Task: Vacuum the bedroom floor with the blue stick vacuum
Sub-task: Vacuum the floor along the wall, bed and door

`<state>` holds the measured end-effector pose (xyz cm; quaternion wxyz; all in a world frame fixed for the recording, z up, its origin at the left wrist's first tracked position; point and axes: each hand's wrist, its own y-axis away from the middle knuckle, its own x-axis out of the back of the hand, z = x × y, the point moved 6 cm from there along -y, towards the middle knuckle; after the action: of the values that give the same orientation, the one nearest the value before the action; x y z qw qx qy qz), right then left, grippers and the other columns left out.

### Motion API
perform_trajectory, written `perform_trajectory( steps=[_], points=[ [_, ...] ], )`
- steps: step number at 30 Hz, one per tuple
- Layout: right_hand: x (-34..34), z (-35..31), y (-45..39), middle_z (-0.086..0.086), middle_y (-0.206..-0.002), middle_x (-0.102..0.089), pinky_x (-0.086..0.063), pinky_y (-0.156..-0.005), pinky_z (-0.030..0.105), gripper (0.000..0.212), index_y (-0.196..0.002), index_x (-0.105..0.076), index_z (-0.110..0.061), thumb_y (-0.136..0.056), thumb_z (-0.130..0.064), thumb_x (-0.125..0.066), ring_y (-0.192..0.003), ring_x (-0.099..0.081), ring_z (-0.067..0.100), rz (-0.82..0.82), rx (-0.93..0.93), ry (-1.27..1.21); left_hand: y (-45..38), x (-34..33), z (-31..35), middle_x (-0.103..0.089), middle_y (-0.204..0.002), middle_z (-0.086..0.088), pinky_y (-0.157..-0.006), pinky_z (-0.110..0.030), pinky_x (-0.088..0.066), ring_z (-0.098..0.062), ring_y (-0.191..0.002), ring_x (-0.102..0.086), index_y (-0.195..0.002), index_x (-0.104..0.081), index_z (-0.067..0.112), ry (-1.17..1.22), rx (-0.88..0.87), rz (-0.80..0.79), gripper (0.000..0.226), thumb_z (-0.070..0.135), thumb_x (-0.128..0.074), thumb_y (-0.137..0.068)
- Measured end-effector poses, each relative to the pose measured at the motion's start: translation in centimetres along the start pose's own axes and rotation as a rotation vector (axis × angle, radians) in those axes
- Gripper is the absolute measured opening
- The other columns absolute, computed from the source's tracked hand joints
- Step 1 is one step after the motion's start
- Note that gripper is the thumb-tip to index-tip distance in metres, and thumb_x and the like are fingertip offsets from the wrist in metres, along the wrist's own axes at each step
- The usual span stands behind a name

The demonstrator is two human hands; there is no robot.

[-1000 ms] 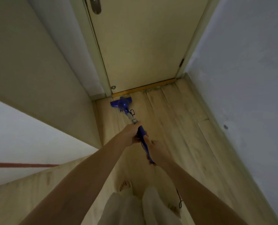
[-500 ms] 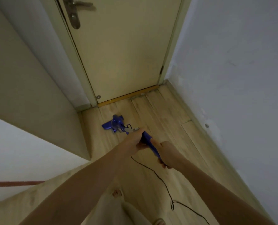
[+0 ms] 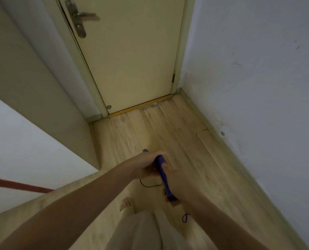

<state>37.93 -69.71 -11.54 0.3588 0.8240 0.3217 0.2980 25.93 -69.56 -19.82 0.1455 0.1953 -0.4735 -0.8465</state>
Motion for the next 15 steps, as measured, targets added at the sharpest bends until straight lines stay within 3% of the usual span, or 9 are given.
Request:
perform_trajectory(
  steps=[3,7,11,15],
  points=[
    [-2.3,0.9,0.5,0.008,-0.076,-0.056,-0.042,-0.054,0.029,0.037,-0.087,-0.052,-0.013,-0.103,-0.043,-0.035,-0.059,-0.052,0.018,0.002,0.041,-0.105,0.9,1.1,-0.8,-0.066,-0.101,-0.013,-0.069,-0.031,-0.055,-0.021,-0.081,-0.066,-0.117,-0.058,-0.001,-0.120,0.025,-0.013,0.042,0.034,-0.057,-0.095],
    [-5.0,1.0,0.0,0.001,-0.060,-0.053,-0.041,-0.042,0.020,0.043,-0.081,-0.047,-0.015,-0.103,-0.047,-0.029,-0.034,-0.049,0.007,-0.012,-0.032,-0.214,1.5,2.5,-0.3,-0.067,-0.090,-0.012,-0.078,-0.034,-0.055,-0.022,-0.080,-0.064,-0.109,-0.058,0.000,-0.165,0.039,-0.051,0.039,0.037,-0.055,-0.096],
    [-6.6,0.5,-1.1,-0.001,-0.057,-0.046,-0.033,-0.034,0.014,0.041,-0.088,-0.048,-0.012,-0.103,-0.046,-0.031,-0.026,-0.039,0.000,-0.012,-0.007,-0.259,1.0,4.4,0.6,-0.068,-0.083,-0.012,-0.081,-0.037,-0.056,-0.024,-0.078,-0.065,-0.111,-0.057,0.001,-0.160,0.057,-0.022,0.040,0.038,-0.058,-0.094],
    [-7.3,-1.6,-4.3,0.001,-0.061,-0.050,-0.038,-0.037,0.018,0.040,-0.098,-0.048,-0.012,-0.102,-0.048,-0.032,-0.026,-0.044,0.002,0.000,-0.034,-0.284,-0.8,5.8,2.6,-0.066,-0.082,-0.013,-0.065,-0.036,-0.057,-0.023,-0.071,-0.066,-0.115,-0.055,0.000,-0.099,0.026,0.024,0.042,0.034,-0.063,-0.092]
  ],
)
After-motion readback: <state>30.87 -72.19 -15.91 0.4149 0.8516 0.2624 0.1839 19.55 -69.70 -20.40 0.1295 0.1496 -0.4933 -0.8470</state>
